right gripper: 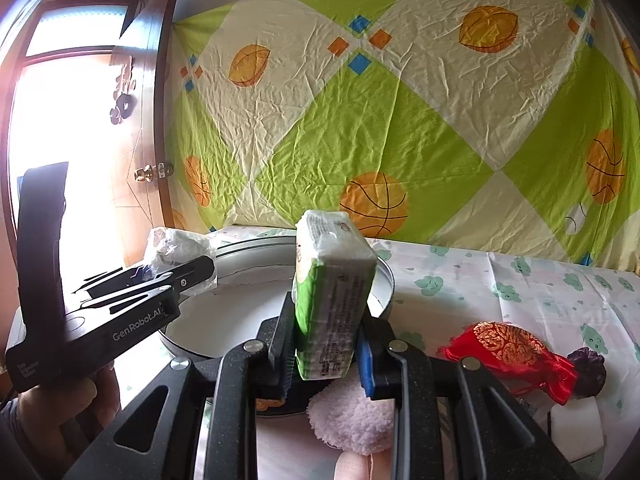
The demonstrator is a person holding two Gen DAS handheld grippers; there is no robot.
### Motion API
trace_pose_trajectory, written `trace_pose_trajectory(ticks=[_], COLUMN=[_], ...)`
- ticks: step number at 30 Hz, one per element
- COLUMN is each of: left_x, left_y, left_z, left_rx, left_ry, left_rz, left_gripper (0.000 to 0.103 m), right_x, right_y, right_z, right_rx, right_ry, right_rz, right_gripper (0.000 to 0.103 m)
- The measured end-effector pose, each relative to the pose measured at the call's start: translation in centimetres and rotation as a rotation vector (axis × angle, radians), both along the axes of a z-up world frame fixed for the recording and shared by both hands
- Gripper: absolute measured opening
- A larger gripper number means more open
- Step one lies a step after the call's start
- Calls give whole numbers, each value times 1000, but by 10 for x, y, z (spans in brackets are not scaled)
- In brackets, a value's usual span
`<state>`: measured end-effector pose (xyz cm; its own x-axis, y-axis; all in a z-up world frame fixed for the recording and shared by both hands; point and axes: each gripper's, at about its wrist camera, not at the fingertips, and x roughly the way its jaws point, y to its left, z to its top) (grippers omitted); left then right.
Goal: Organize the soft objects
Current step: 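Hold the bag over the black tin with the left gripper while the right brings the tissue pack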
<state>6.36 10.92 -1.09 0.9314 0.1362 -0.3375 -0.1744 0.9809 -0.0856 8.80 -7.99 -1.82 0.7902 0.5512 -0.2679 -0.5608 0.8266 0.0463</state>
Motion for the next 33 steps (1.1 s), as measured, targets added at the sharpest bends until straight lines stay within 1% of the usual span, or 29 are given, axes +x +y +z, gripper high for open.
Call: trace_pose_trajectory(ticks=[9, 15, 17, 22, 27, 30, 33], left_x=[6, 12, 15, 29, 47, 62, 78], left_y=[6, 9, 11, 16, 24, 30, 34], left_z=[0, 5, 6, 7, 10, 13, 16], left_rx=[5, 20, 13, 12, -1, -14, -11], left_ry=[22, 47, 59, 109, 175, 228, 275], left_rz=[4, -3, -9, -24, -49, -60, -67], left_gripper=[28, 28, 28, 28, 28, 28, 28], right_x=[2, 6, 9, 18, 37, 56, 78], right_y=[14, 18, 19, 22, 27, 29, 36], right_z=[1, 8, 11, 18, 26, 30, 31], right_rx=[-27, -28, -26, -23, -24, -16, -37], right_ry=[8, 14, 23, 52, 92, 140, 199], right_rz=[26, 40, 47, 62, 77, 84, 87], right_gripper=[28, 28, 28, 28, 28, 28, 28])
